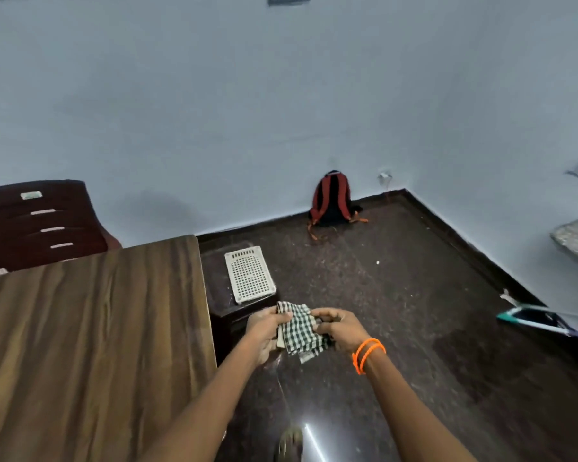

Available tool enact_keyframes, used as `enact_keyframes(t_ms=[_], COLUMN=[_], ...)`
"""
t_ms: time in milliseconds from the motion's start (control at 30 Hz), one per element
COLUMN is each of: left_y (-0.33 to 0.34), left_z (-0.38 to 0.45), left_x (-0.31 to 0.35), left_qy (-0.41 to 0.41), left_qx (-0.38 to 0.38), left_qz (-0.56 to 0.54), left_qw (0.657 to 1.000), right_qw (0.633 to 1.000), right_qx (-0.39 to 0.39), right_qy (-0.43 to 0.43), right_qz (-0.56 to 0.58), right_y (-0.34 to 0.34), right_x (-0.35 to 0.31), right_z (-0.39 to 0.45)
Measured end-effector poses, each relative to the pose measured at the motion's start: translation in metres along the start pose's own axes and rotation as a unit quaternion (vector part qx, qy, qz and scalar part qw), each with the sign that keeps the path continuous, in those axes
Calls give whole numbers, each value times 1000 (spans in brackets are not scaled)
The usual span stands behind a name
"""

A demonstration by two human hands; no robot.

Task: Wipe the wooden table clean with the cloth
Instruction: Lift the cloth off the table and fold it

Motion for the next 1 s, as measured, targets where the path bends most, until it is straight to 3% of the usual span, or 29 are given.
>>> enact_keyframes(t_ms=[200,467,800,900,1000], left_y=[-29,-72,-127,-139,-163], left_z=[131,266,375,395,408], left_x=[33,64,60,44,24], left_qy=[-48,-117,-151,-174,-185], left_qx=[83,147,231,249,278], left_qz=[-57,-168,-184,-121,44], left_qw=[994,968,943,945,941], right_qw=[999,986,979,963,926], right_qx=[-22,38,23,18,-27], right_qy=[39,139,71,51,51], right_qz=[-7,81,-191,-264,-374], right_y=[23,62,113,123,128], right_x=[-30,-50,-73,-69,-58], right_z=[155,321,462,487,503])
Point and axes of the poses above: each hand's wrist, its own z-axis towards the middle knuckle, its own y-axis out of the palm, x = y × z, the point moved 6 cm from there along z, towards the middle knuckle, and after that the axes turned 1 degree about y, right-handed, at the moved point
